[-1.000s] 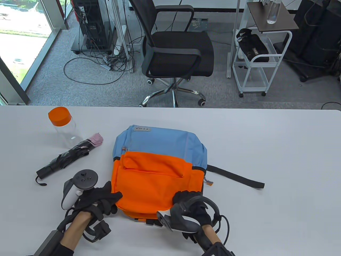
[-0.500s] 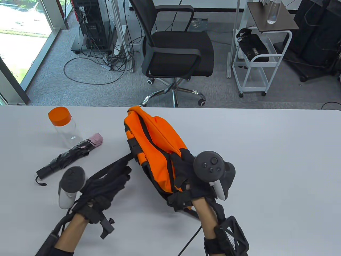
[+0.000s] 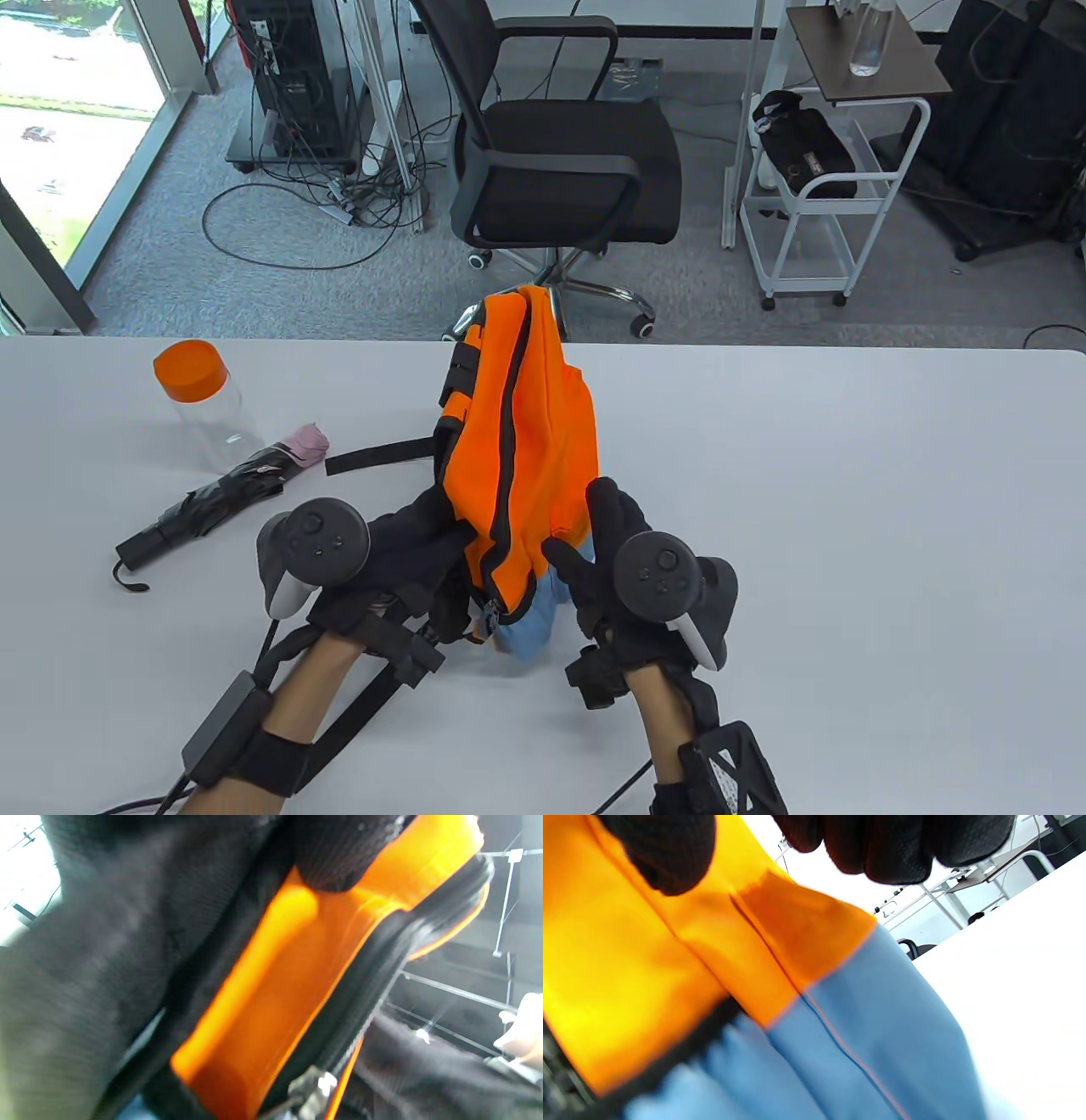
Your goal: Pack school bag
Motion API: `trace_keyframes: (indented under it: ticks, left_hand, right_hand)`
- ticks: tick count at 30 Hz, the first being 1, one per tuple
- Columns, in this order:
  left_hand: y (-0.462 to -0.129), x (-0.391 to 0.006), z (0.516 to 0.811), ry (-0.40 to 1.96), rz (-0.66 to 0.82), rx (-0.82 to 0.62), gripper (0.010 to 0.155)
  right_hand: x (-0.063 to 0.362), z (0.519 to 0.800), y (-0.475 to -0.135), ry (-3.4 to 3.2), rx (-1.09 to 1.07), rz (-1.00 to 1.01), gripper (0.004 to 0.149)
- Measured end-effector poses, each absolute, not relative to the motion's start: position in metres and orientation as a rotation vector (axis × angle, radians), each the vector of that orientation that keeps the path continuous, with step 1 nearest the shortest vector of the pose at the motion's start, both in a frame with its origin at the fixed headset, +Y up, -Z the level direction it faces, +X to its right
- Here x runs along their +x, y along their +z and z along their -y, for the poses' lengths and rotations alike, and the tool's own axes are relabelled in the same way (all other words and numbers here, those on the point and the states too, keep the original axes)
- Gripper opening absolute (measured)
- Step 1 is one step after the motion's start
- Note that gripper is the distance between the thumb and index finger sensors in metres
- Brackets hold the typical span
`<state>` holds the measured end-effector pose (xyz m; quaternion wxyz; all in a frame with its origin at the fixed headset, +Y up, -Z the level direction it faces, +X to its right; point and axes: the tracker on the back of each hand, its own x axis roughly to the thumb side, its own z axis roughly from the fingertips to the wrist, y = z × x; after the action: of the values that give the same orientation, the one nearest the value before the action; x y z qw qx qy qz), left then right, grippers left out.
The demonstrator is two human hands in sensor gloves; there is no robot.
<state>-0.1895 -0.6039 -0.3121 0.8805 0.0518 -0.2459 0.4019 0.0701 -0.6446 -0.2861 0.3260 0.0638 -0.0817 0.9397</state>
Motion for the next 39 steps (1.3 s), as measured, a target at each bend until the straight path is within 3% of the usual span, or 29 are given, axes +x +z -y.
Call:
trace_keyframes:
  ticks: [3,6,8,10,12,14,18,19,22,26,31,35,37,39]
  left_hand:
    - [-0.310,-0.188,0.587,0.754,0.479,0.159,0.061]
    - [-0.298,-0.183,0.596,0.732,0.504,0.143,0.061]
    - [-0.293,-0.186,0.601,0.727,0.472,0.198,0.061]
    - [-0.291,-0.195,0.601,0.703,0.431,0.237,0.059]
    - [-0.290,-0.207,0.604,0.653,0.412,0.274,0.059]
    - [-0.288,-0.213,0.610,0.703,0.399,0.279,0.060]
    - [-0.296,-0.235,0.612,0.748,0.501,0.135,0.073]
    - [-0.298,-0.248,0.612,0.765,0.470,0.162,0.078]
    - [-0.312,-0.294,0.620,0.768,0.269,0.211,0.068]
    - [-0.345,-0.359,0.654,0.469,-0.011,0.109,0.068]
    - [-0.376,-0.408,0.694,0.226,-0.185,-0.100,0.080]
    - [-0.394,-0.422,0.719,0.056,-0.229,-0.344,0.098]
    - [-0.397,-0.419,0.731,0.016,-0.151,-0.436,0.101]
    - [-0.391,-0.406,0.736,-0.029,-0.078,-0.406,0.104]
  right_hand:
    - [0.063,0.645,-0.285,2.454,0.182,0.184,0.096]
    - [0.052,0.647,-0.286,2.527,0.150,0.261,0.089]
    - [0.047,0.647,-0.282,2.587,0.180,0.376,0.061]
    - [0.045,0.649,-0.277,2.658,0.166,0.524,0.043]
    - [0.055,0.652,-0.275,2.718,0.262,0.546,0.041]
    - [0.056,0.655,-0.272,2.632,0.207,0.556,0.043]
    - [0.057,0.657,-0.266,2.665,0.229,0.582,0.048]
    - [0.059,0.659,-0.266,2.654,0.227,0.562,0.050]
    - [0.067,0.662,-0.267,2.582,0.200,0.530,0.050]
    - [0.064,0.661,-0.267,2.598,0.218,0.520,0.050]
    - [0.061,0.659,-0.268,2.603,0.230,0.500,0.051]
    - [0.063,0.659,-0.267,2.605,0.228,0.480,0.051]
    - [0.064,0.659,-0.267,2.605,0.227,0.475,0.051]
    - [0.064,0.659,-0.268,2.608,0.228,0.473,0.051]
